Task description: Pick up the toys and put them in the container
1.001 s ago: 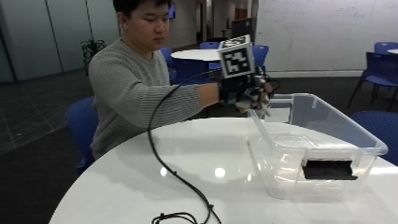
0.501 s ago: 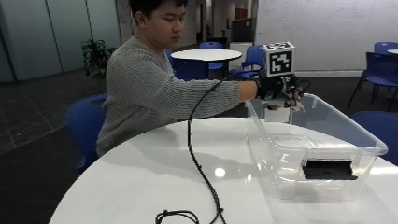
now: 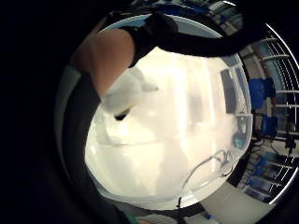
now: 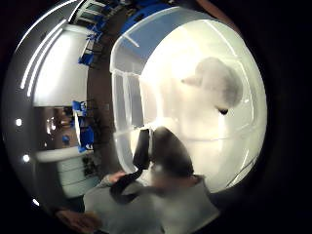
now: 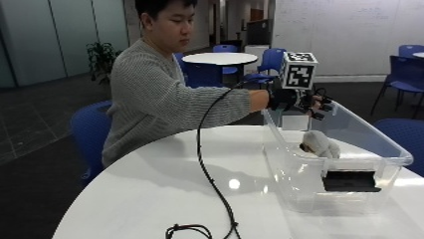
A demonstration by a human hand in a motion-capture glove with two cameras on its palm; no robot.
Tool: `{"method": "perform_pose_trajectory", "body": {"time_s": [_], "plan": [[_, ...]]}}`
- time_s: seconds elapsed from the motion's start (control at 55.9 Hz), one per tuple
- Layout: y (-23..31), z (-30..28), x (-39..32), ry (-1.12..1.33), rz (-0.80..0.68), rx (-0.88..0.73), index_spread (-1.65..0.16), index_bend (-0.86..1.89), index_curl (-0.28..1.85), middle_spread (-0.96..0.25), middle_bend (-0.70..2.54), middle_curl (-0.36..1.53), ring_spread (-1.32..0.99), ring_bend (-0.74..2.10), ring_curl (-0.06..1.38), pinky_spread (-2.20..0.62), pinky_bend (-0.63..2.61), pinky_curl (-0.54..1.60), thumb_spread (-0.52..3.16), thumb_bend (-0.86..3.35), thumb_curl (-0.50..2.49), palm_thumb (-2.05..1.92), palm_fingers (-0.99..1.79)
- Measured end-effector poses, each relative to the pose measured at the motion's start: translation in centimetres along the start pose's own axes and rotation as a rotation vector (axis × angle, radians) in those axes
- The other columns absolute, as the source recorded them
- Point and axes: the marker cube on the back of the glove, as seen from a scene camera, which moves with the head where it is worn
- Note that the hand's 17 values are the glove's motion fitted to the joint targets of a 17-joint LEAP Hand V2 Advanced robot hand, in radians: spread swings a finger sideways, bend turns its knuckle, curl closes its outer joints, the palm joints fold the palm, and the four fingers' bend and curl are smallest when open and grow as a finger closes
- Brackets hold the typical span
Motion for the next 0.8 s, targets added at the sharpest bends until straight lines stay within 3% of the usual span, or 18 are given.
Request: {"method": "perform_pose_trajectory", "body": {"time_s": [0.143,0.268,0.411,0.644,0.805], "plan": [[1.9,-0.6,0.4,0.007,-0.01,0.008,-0.42,0.16,0.55,-0.15,0.14,0.36,-0.08,0.29,0.34,0.03,0.92,0.37,1.26,-0.04,0.58,-0.04,-0.14],[6.7,-2.4,4.1,0.034,-0.013,0.059,-0.41,0.16,0.51,-0.15,0.14,0.34,-0.07,0.26,0.34,0.05,0.88,0.36,1.29,-0.04,0.5,-0.05,-0.12],[13.5,-6.1,15.1,0.001,0.218,0.159,-0.41,0.17,0.48,-0.15,0.15,0.32,-0.06,0.24,0.34,0.06,0.84,0.34,1.3,-0.05,0.42,-0.06,-0.1],[21.8,-4.6,19.5,-0.007,0.269,0.183,-0.41,0.19,0.47,-0.15,0.16,0.3,-0.06,0.2,0.33,0.07,0.77,0.32,1.32,-0.04,0.35,-0.05,-0.05],[29.2,-0.3,17.6,-0.033,0.193,0.171,-0.41,0.19,0.46,-0.15,0.16,0.29,-0.07,0.19,0.33,0.07,0.76,0.32,1.33,-0.03,0.32,-0.04,-0.04]]}}
